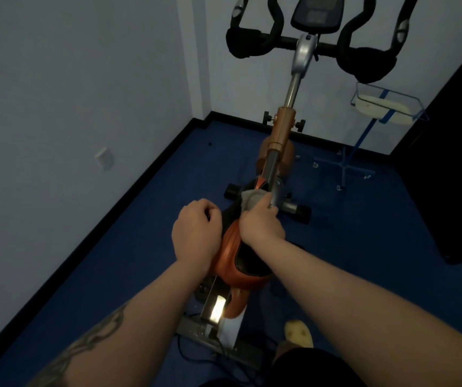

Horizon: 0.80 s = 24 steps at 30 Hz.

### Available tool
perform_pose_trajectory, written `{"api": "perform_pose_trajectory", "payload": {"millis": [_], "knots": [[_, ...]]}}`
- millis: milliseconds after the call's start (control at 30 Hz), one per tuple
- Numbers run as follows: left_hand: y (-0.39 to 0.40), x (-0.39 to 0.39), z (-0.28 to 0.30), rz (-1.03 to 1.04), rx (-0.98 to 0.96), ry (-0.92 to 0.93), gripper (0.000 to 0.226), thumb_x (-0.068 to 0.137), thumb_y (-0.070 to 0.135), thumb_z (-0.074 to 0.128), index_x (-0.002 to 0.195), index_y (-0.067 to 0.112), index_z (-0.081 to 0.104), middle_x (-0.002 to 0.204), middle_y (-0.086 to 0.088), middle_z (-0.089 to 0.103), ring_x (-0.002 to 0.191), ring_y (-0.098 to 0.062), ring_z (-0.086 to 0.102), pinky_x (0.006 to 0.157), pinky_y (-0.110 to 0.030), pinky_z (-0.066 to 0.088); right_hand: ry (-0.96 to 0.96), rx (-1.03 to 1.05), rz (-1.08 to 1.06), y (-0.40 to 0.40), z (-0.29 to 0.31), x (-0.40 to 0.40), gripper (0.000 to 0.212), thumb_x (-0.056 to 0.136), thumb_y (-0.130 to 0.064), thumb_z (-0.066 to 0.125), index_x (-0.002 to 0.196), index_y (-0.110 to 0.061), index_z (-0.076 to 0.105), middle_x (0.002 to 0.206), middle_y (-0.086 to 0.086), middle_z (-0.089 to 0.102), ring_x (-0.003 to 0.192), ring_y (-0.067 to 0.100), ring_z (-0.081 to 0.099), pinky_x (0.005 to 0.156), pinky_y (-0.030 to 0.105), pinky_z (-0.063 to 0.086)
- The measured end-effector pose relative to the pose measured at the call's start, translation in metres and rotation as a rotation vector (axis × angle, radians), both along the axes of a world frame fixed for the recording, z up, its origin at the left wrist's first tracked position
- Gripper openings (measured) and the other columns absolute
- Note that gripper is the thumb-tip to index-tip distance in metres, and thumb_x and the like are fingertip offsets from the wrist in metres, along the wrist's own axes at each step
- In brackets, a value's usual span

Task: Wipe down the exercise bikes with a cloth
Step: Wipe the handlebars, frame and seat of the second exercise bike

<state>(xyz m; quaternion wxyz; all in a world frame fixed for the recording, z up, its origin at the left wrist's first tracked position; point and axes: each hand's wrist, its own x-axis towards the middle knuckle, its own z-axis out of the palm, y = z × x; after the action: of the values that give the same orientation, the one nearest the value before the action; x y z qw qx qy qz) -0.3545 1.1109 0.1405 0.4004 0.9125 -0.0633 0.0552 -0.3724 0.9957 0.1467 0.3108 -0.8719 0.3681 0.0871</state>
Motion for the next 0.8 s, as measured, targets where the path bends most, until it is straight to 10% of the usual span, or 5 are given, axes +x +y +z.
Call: {"api": "perform_pose_trajectory", "payload": {"millis": [233, 467, 633, 800], "knots": [[-0.001, 0.000, 0.001, -0.003, 0.010, -0.006, 0.018, 0.091, 0.024, 0.049, 0.081, 0.024, 0.064, 0.082, 0.012, 0.061, 0.077, -0.006, 0.055, 0.063, -0.027, 0.046, -0.208, -0.211, 0.233, 0.029, -0.007, -0.079, 0.073, 0.094, -0.057, 0.029, 0.150, -0.029, -0.007, 0.156, 0.005, 0.008, 0.132, 0.029, 0.027, 0.097, 0.050, 0.042], [-0.001, -0.002, 0.001, 0.018, 0.005, -0.006, 0.018, 0.091, 0.024, 0.049, 0.082, 0.023, 0.065, 0.083, 0.011, 0.061, 0.080, -0.008, 0.056, 0.067, -0.033, 0.049, -0.125, 0.051, 0.024, -0.001, 0.003, -0.024, 0.066, 0.101, -0.044, 0.032, 0.153, -0.016, 0.002, 0.149, 0.015, 0.032, 0.123, 0.034, 0.046, 0.093, 0.044, 0.045], [-0.002, -0.001, 0.000, 0.025, 0.018, -0.020, 0.018, 0.090, 0.024, 0.049, 0.080, 0.024, 0.064, 0.081, 0.012, 0.061, 0.078, -0.008, 0.056, 0.064, -0.033, 0.049, -0.376, -0.105, 0.185, 0.032, -0.011, -0.099, 0.074, 0.086, -0.067, 0.020, 0.148, -0.037, -0.007, 0.153, -0.009, 0.007, 0.134, 0.020, 0.021, 0.095, 0.042, 0.046], [-0.003, -0.001, -0.001, 0.020, 0.031, -0.032, 0.018, 0.090, 0.024, 0.049, 0.081, 0.024, 0.064, 0.082, 0.013, 0.060, 0.078, -0.006, 0.056, 0.063, -0.030, 0.048, -0.251, 0.122, 0.080, -0.004, -0.008, -0.046, 0.063, 0.099, -0.050, 0.033, 0.152, -0.023, 0.013, 0.146, 0.008, 0.036, 0.126, 0.028, 0.044, 0.097, 0.044, 0.044]]}}
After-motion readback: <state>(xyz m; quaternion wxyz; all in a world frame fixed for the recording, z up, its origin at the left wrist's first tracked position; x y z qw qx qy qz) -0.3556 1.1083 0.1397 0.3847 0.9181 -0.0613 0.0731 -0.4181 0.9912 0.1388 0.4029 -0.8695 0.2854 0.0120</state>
